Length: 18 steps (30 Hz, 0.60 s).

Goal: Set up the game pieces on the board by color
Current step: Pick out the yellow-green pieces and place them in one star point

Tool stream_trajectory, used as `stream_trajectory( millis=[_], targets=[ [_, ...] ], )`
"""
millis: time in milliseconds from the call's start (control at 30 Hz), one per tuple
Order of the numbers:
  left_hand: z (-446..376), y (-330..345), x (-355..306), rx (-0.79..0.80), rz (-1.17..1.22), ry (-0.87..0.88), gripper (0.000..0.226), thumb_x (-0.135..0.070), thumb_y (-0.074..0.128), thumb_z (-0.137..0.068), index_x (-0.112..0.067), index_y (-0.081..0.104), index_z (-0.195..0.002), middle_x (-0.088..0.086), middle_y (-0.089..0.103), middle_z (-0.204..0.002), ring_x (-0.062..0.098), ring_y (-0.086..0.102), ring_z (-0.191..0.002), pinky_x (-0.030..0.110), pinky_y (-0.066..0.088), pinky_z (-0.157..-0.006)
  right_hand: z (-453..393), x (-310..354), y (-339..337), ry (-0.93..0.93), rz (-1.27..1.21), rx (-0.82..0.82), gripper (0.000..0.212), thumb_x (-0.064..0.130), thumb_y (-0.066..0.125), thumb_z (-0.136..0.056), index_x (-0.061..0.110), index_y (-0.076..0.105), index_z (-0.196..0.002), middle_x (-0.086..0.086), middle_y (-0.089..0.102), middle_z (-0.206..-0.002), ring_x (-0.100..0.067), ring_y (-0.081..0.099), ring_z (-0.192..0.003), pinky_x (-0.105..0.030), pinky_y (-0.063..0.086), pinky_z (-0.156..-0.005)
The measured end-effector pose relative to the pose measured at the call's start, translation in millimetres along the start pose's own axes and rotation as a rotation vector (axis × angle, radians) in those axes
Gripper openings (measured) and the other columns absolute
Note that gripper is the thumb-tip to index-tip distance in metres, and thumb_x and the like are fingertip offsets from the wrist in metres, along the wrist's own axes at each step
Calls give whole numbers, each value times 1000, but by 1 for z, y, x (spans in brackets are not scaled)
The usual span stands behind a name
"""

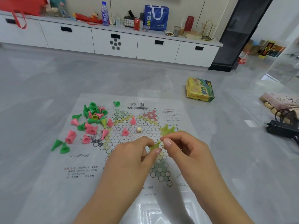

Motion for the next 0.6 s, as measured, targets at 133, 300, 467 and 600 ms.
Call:
stream_trajectory(
  millis=[133,300,467,600],
  targets=[
    [0,0,0,10,-67,8,21,-47,51,-82,-34,62,-95,-10,54,-50,1,52,-59,14,36,-55,-1,2,2,-68,86,43,13,16,66,-80,23,69,-70,10,65,-69,1,57,-63,-9,44,-61],
    [0,3,1,55,-36,-35,23,-52,52,-77,-37,63,-90,-12,55,-51,-6,51,-62,15,35,-53,-1,-1,1,-28,22,85,13,16,67,-79,21,70,-67,12,63,-59,4,54,-56,-8,42,-57],
    [-1,7,-2,106,82,-132,11,-44,53,-82,-38,60,-76,-2,55,-54,-1,51,-55,15,39,-53,-3,-3,-5,31,-76,84,11,15,66,-79,16,71,-69,12,60,-55,3,50,-53,-8,42,-55],
    [5,8,20,72,778,-578,26,-25,46,-92,-15,66,-80,-3,45,-47,7,33,-34,16,24,-33,-14,-16,-43,92,-137,-167,14,15,63,-82,16,68,-69,12,55,-51,-2,46,-52,-14,42,-59]
  ],
)
Point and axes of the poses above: each hand's wrist, its own z-axis away from the middle knuckle, its own y-axis out of the palm, x = y × z, the point moved 7 cm from there along -z, towards the middle knuckle
